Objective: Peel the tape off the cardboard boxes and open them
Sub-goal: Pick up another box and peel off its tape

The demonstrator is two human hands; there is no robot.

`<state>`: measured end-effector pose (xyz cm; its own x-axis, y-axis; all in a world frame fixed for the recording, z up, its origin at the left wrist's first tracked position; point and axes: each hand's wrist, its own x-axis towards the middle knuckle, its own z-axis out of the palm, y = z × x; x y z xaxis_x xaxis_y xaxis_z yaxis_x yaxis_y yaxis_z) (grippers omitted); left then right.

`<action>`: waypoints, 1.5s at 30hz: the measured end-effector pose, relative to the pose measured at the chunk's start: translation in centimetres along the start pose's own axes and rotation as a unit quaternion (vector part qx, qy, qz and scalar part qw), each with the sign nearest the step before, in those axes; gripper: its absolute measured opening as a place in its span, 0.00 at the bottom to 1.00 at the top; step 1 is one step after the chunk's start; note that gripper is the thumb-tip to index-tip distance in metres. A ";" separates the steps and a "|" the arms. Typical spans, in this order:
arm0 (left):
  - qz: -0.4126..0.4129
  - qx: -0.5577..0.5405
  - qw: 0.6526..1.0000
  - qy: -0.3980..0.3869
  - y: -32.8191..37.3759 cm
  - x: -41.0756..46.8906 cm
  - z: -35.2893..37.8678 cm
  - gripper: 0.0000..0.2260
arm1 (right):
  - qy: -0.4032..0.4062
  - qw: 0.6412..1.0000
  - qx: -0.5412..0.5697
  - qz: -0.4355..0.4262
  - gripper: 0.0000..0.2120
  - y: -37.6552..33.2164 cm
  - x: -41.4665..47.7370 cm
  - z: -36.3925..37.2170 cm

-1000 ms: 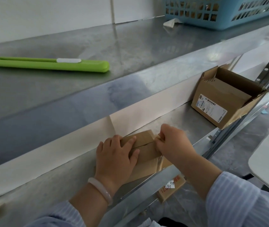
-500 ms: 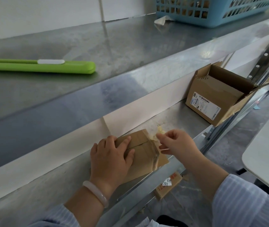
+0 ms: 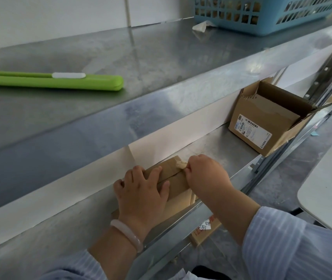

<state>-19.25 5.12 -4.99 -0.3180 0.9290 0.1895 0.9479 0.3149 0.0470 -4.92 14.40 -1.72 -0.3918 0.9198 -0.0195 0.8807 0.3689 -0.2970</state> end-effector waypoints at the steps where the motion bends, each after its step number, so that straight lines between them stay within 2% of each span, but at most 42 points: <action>1: 0.001 0.000 1.000 0.007 -0.1 0.0 0.2 0.21 | -0.008 1.000 0.012 0.004 0.07 0.1 0.2 0.1; 7: 0.007 -0.011 0.999 0.036 -0.4 0.0 0.4 0.23 | -0.079 0.974 0.192 0.087 0.09 1.5 1.0 -0.2; 8: 0.008 -0.013 0.999 0.039 -0.5 0.0 0.5 0.23 | -0.100 0.955 0.255 0.115 0.09 1.7 1.1 -0.1; 9: 0.010 -0.017 0.999 0.043 -0.5 0.0 0.5 0.23 | -0.124 0.920 0.339 0.152 0.09 2.0 1.3 0.0; 12: 0.015 -0.025 0.998 0.047 -0.6 0.0 0.6 0.22 | -0.181 0.791 0.539 0.227 0.08 2.7 1.3 0.4; 14: 0.017 -0.029 0.998 0.048 -0.6 0.1 0.7 0.22 | -0.184 0.753 0.584 0.239 0.06 2.9 1.1 0.6; 16: 0.020 -0.026 0.998 0.050 -0.6 0.1 0.7 0.22 | -0.162 0.764 0.580 0.231 0.08 3.2 0.8 0.4; 18: 0.021 -0.024 0.998 0.051 -0.5 0.1 0.7 0.22 | -0.129 0.816 0.523 0.209 0.11 3.5 0.3 -0.1; 21: 0.019 -0.023 0.998 0.056 -0.4 0.1 0.7 0.22 | -0.086 0.933 0.324 0.132 0.11 3.3 -0.6 -1.1; 22: 0.018 -0.022 0.998 0.059 -0.4 0.1 0.8 0.22 | -0.072 0.958 0.256 0.106 0.11 3.0 -0.7 -1.4; 25: 0.018 -0.018 0.997 0.066 -0.3 0.1 0.8 0.21 | -0.074 0.992 0.089 0.056 0.13 1.7 -0.8 -1.9; 31: 0.009 -0.017 0.998 0.063 -0.2 -0.1 0.8 0.21 | -0.075 0.996 -0.008 0.037 0.11 1.0 -0.3 -1.2; 34: 0.009 -0.014 0.998 0.059 -0.3 0.0 0.8 0.21 | -0.068 0.997 0.000 0.035 0.09 1.1 -0.4 -0.9; 40: 0.006 -0.019 0.998 0.059 -0.3 0.1 0.8 0.21 | -0.085 0.981 0.155 0.082 0.10 2.7 -0.1 -0.7; 42: 0.010 -0.021 0.998 0.058 -0.4 0.0 0.8 0.21 | -0.097 0.961 0.232 0.113 0.11 3.0 -0.1 -0.2; 45: 0.014 -0.026 0.998 0.056 -0.4 0.0 0.7 0.22 | -0.111 0.913 0.355 0.170 0.08 3.2 -0.2 0.3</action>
<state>-19.64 5.11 -5.68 -0.2907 0.9088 0.2993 0.9568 0.2763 0.0902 -2.05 15.33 -2.96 -0.2422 0.8860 -0.3955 0.5981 -0.1846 -0.7799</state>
